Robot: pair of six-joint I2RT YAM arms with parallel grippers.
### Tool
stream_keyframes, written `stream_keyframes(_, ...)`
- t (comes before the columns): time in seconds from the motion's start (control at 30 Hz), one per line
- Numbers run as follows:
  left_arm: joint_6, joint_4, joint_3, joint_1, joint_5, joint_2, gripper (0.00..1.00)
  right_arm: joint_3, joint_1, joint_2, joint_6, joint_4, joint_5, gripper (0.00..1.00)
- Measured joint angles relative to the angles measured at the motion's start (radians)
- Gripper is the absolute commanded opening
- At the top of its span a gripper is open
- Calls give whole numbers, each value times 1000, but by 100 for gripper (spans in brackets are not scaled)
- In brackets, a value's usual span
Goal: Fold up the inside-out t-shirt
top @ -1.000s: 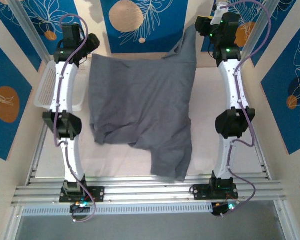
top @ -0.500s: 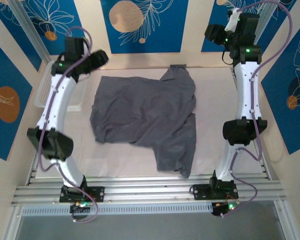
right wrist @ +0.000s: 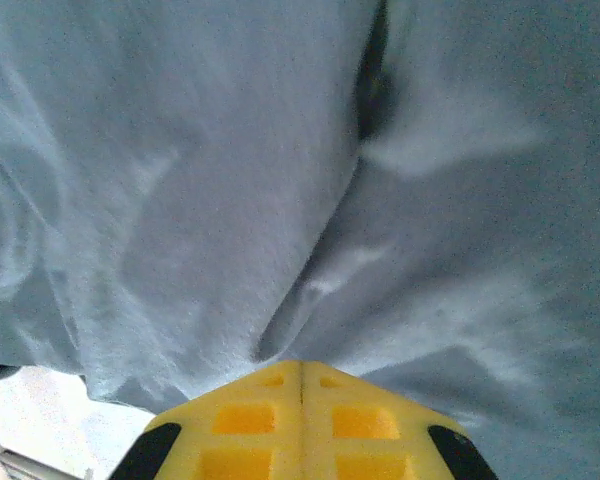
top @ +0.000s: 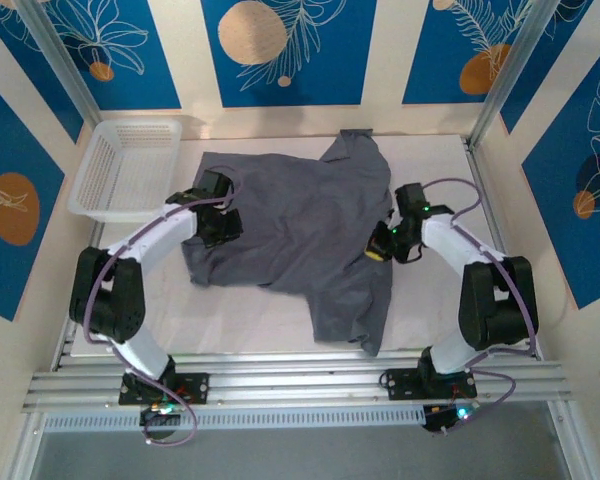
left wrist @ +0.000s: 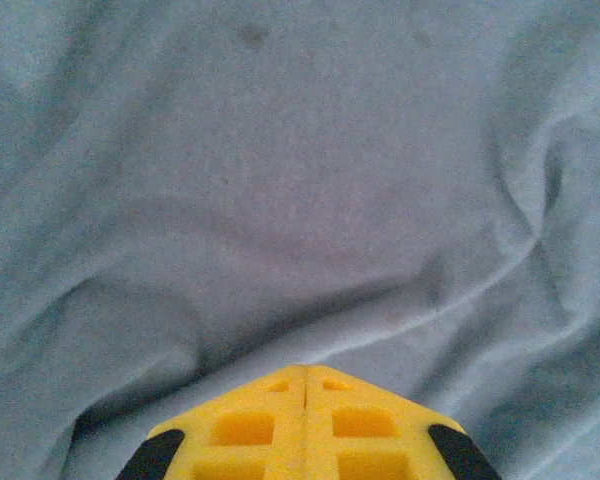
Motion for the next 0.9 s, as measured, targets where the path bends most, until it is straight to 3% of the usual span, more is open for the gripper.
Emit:
stream_keyframes(0.2, -52, 10, 32, 0, -53, 138, 0, -17, -25, 99, 181, 119, 42, 0)
stream_keyframes(0.33, -80, 13, 62, 6, -62, 211, 0, -18, -121, 144, 282, 111, 101, 0)
stream_keyframes(0.47, -105, 43, 95, 16, -47, 266, 10, -68, -235, 143, 341, 148, 95, 0)
stream_keyframes(0.73, -85, 77, 203, 35, -13, 340, 30, -32, -358, 162, 282, 156, 78, 0)
stream_keyframes(0.9, -59, 92, 248, 76, 12, 320, 34, 64, -408, 172, 212, 147, 61, 0)
